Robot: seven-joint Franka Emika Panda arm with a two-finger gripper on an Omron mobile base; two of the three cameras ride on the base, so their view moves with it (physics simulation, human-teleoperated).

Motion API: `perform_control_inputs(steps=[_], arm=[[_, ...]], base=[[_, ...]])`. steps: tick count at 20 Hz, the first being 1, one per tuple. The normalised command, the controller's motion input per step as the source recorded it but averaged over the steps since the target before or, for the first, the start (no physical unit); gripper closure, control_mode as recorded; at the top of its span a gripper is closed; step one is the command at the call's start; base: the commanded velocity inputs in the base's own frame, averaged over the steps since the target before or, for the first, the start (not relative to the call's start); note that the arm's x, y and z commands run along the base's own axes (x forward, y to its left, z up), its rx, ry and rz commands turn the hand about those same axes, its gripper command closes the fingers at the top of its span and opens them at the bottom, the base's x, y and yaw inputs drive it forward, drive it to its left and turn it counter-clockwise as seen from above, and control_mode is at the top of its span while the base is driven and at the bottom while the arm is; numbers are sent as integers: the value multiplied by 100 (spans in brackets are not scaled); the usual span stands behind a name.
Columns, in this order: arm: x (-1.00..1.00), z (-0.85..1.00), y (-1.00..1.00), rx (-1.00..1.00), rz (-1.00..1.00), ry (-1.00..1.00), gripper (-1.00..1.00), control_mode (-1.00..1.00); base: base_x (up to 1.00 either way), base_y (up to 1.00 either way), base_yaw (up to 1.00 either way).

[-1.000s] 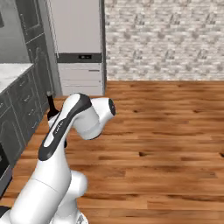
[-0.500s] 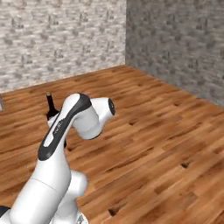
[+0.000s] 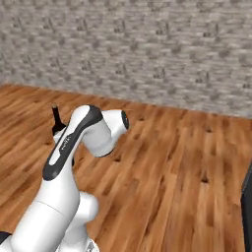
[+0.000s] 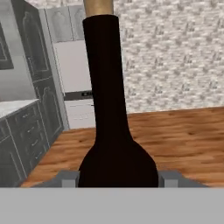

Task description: Place the drinks on the dining counter in a tight cluster.

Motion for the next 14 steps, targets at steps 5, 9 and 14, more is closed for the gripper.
perform_control_inputs(steps=[5, 9, 14], arm=[[0, 0, 0, 0, 0, 0, 100, 100], [0, 0, 0, 0, 0, 0, 100, 100], [0, 0, 0, 0, 0, 0, 100, 100]], base=[[2, 5, -98], [12, 14, -88], [76, 9, -32]])
